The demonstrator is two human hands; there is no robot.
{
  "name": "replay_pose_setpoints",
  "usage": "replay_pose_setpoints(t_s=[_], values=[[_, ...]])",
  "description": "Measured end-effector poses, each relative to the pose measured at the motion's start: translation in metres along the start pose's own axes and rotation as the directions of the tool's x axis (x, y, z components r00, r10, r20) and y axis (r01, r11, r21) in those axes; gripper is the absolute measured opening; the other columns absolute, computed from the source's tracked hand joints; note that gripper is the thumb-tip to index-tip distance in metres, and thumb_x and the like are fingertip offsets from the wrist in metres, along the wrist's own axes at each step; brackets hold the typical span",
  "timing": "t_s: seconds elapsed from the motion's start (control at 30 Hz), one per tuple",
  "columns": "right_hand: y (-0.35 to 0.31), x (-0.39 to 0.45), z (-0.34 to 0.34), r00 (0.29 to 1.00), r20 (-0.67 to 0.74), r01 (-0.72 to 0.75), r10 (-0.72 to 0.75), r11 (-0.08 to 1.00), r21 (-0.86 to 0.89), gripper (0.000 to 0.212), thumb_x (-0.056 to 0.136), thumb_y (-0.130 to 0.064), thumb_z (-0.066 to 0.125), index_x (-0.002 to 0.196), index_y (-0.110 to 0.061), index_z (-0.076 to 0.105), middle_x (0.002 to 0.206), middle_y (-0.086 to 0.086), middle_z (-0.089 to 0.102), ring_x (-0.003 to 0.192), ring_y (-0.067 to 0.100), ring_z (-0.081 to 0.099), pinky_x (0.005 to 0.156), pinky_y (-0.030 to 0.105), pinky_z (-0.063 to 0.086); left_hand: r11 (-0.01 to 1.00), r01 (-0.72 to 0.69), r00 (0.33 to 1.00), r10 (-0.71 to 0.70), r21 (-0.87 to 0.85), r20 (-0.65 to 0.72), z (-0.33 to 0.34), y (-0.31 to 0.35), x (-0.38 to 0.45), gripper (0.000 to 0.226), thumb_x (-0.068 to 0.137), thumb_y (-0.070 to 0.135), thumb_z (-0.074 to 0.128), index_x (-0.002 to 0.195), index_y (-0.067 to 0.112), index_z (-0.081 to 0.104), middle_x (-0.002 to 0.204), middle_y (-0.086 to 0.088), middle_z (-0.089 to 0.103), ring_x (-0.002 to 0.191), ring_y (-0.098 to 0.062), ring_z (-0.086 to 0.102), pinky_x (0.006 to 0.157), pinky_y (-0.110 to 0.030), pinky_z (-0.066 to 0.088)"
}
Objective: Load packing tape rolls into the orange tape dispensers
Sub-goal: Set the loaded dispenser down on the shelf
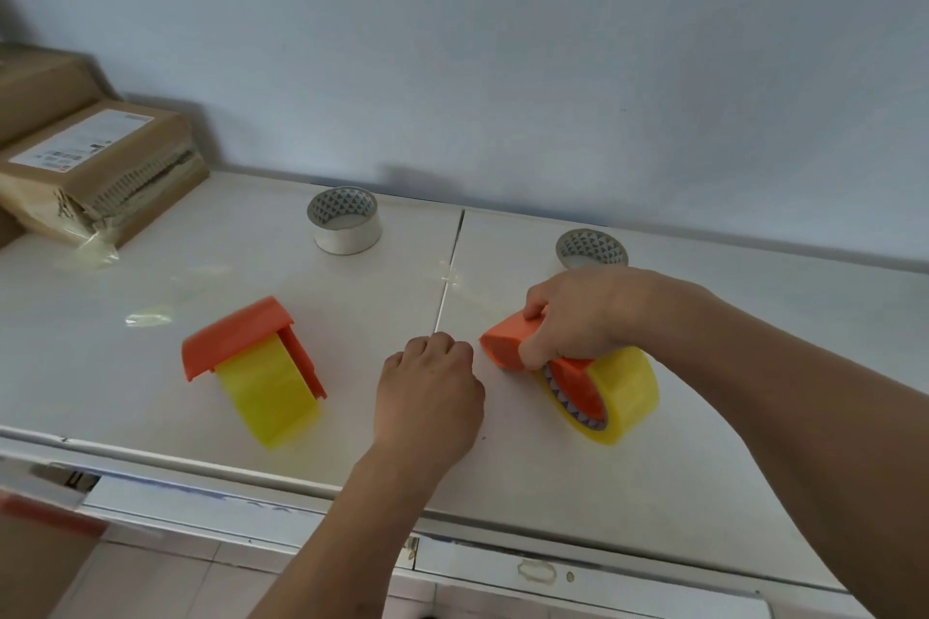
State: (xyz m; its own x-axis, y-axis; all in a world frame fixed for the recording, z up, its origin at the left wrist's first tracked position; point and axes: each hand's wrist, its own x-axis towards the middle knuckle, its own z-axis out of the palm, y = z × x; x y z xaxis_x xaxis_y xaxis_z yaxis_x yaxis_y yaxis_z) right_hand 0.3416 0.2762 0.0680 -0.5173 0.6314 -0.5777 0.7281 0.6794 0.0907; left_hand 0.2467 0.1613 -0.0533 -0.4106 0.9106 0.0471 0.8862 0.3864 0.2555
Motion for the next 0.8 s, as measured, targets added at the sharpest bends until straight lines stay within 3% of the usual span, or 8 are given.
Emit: replay_pose_setpoints(t_s=[0.17,0.8], values=[[0.013,-0.017,0.009,0.996,0.081,-0.028,0.022,0.997,0.067,0.067,0.078,-0.06,0.063,0.138,-0.034,0.048,0.128,-0.001,0.055,0.101,0.021,0.052,0.075,0.031,0.045,0.999,0.006,1.0,-0.006,0.041,-0.004,0.003,0.004,0.001,0.027,0.092,0.025,0.041,0.109,0.019,0.061,0.116,0.0,0.059,0.111,-0.022,0.052,0.092,-0.032,0.038],[0.028,-0.053,0.041,0.996,0.026,-0.092,0.09,0.987,0.135,0.064,0.078,-0.061,0.059,0.137,-0.04,0.048,0.126,-0.001,0.059,0.096,0.021,0.052,0.075,0.033,0.045,0.998,-0.062,0.997,0.062,0.001,-0.038,-0.006,0.025,-0.007,0.028,0.093,0.027,0.043,0.114,0.023,0.06,0.12,0.006,0.061,0.109,-0.018,0.054,0.092,-0.031,0.041]])
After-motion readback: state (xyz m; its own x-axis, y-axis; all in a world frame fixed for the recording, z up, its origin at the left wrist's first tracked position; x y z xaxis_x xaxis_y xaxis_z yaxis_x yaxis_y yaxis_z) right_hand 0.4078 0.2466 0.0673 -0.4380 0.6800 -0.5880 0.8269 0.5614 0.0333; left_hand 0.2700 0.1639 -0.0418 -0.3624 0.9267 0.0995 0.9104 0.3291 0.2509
